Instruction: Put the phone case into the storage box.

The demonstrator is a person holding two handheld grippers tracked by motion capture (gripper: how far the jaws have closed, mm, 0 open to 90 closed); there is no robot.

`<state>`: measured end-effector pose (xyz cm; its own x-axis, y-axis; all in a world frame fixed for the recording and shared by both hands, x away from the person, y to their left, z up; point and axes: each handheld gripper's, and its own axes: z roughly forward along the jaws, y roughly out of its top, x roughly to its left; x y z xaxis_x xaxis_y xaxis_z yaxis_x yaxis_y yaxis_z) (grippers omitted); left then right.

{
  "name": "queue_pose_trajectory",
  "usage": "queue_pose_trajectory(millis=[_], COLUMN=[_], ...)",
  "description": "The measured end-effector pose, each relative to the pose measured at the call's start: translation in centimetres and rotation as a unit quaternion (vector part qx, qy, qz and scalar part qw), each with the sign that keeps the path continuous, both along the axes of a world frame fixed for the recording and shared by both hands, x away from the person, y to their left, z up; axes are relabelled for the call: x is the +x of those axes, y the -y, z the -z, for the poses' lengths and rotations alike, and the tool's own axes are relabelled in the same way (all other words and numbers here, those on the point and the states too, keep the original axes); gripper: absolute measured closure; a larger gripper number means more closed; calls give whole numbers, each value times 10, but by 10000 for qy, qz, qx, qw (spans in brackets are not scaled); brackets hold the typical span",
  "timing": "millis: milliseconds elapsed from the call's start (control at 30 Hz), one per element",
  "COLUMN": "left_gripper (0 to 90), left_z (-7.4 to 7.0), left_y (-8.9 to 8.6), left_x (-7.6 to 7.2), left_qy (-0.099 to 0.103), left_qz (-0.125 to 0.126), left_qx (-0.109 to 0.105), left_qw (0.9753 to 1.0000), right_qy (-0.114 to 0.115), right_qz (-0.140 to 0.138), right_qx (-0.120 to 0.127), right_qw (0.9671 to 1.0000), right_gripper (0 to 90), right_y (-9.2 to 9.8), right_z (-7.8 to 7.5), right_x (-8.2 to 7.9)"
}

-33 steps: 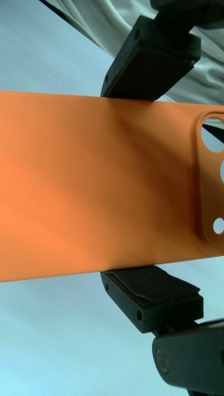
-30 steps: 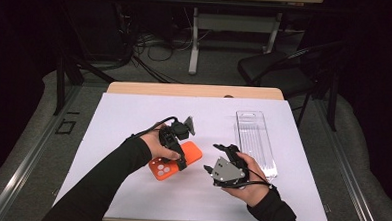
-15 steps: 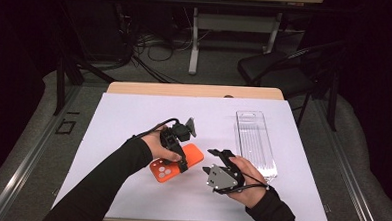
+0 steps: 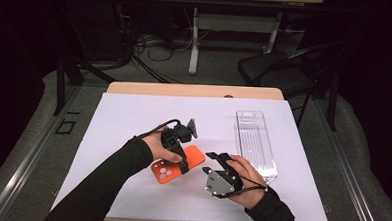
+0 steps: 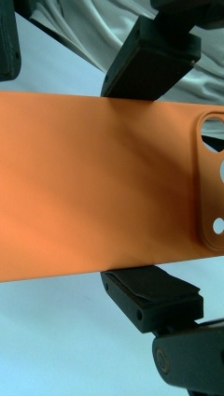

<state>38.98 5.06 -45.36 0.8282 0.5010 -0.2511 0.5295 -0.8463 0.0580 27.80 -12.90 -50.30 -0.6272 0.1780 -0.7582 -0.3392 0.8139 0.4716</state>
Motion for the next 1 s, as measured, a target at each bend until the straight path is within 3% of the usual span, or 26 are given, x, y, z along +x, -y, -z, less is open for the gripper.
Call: queue_pose_trajectory(millis=[300, 733, 800, 1000], left_gripper=[158, 158, 158, 158], left_z=[2, 4, 4, 4], left_y=[4, 8, 9, 10], left_x=[-3, -2, -3, -3], left_qy=[-69, -163, -208, -253], left_qz=[55, 115, 153, 158], left_qx=[-67, -122, -129, -147], left_qw=[9999, 9997, 9996, 9994], right_qy=[269, 474, 575, 810], right_qz=[-230, -441, -453, -503], right_qx=[-327, -509, -680, -818], right_qw=[9988, 9966, 9950, 9921], right_gripper=[530, 569, 578, 602], right_y=[-4, -9, -9, -11], right_z=[4, 12, 11, 13], right_x=[-4, -6, -7, -8])
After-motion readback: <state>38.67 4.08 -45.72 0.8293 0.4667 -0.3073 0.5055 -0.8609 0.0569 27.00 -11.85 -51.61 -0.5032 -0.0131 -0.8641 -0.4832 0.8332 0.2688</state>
